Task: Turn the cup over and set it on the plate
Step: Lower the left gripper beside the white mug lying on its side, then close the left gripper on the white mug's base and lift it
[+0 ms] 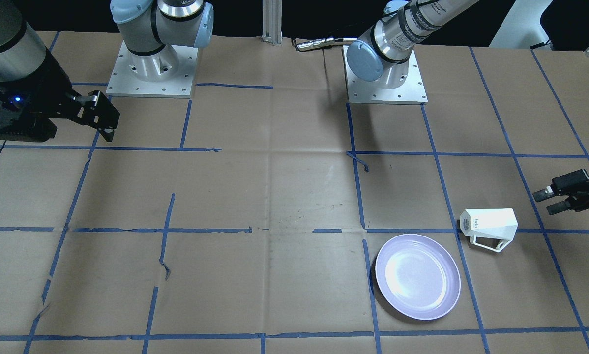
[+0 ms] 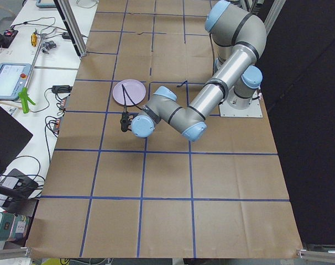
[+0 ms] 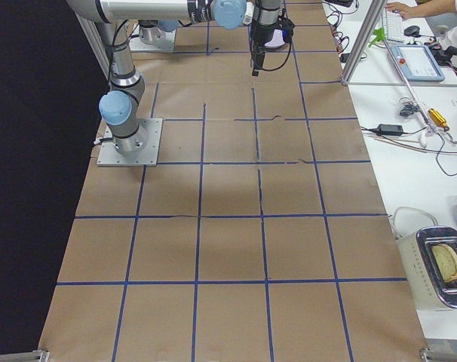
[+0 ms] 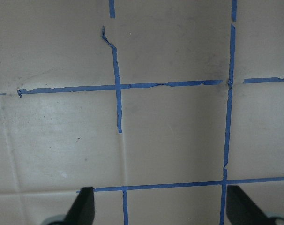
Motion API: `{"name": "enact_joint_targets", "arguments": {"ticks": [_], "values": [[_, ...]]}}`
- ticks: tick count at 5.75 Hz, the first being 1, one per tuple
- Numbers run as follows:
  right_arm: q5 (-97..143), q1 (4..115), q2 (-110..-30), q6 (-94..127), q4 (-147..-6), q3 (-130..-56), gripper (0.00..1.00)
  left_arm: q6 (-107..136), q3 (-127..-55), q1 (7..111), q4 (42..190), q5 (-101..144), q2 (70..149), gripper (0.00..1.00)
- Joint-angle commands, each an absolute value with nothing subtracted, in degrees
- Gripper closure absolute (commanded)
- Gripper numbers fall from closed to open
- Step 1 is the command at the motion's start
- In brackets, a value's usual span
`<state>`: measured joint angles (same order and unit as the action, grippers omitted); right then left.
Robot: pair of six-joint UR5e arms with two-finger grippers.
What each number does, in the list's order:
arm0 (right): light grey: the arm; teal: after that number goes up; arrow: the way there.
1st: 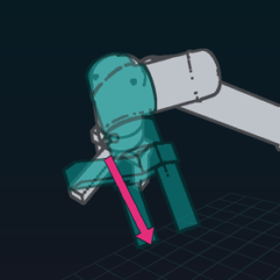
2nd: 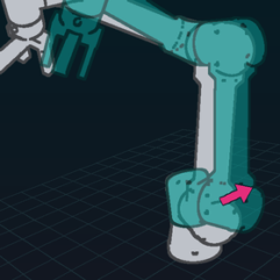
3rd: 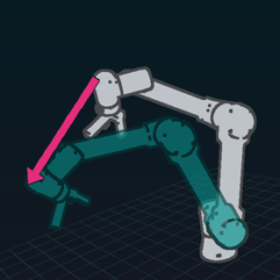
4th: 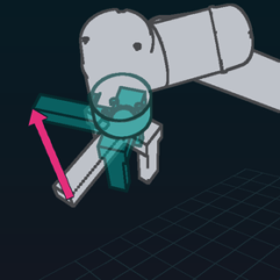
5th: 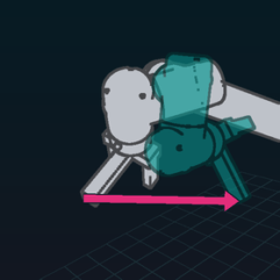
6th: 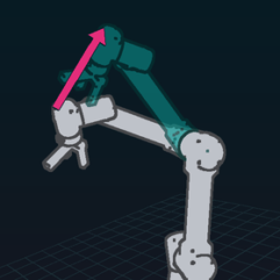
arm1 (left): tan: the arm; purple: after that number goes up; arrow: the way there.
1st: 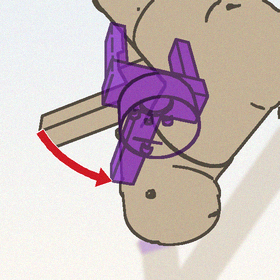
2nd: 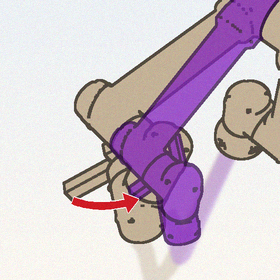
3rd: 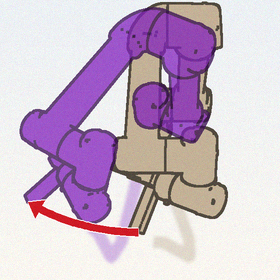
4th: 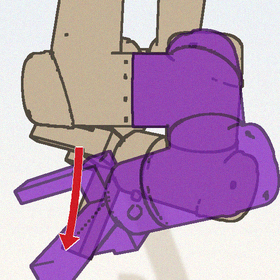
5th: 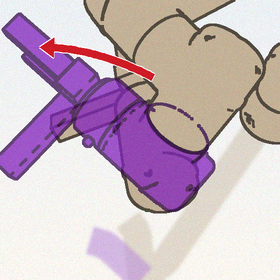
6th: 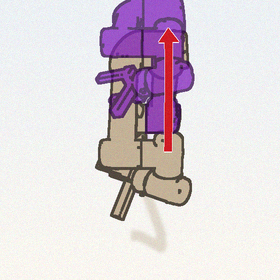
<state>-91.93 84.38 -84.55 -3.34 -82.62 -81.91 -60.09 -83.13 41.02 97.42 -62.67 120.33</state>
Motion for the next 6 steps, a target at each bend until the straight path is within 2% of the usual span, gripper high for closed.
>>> {"name": "enact_joint_targets", "arguments": {"ticks": [1,2,3,4,5,6], "values": [[-91.93,84.38,-84.55,-3.34,-82.62,-81.91,0.00,-63.80,-83.67,41.13,97.73,-61.00,125.47,0.01],[-91.93,84.38,-84.55,-3.34,-82.62,-81.91,0.00,-63.63,-83.76,41.48,98.52,-61.08,127.42,0.03],[-91.93,84.38,-84.55,-3.34,-82.62,-81.91,0.00,-63.72,-83.76,42.01,101.66,-61.08,127.70,0.24],[-91.93,84.38,-84.55,-3.34,-82.62,-81.91,0.00,-63.72,-83.76,43.06,103.52,-61.08,127.27,0.53],[-91.93,84.38,-84.55,-3.34,-82.62,-81.91,0.00,-63.55,-83.76,43.33,105.01,-61.00,126.74,0.77],[-91.93,84.38,-84.55,-3.34,-82.62,-81.91,0.00,-62.59,-83.59,44.29,105.73,-60.91,125.00,0.92]]}}
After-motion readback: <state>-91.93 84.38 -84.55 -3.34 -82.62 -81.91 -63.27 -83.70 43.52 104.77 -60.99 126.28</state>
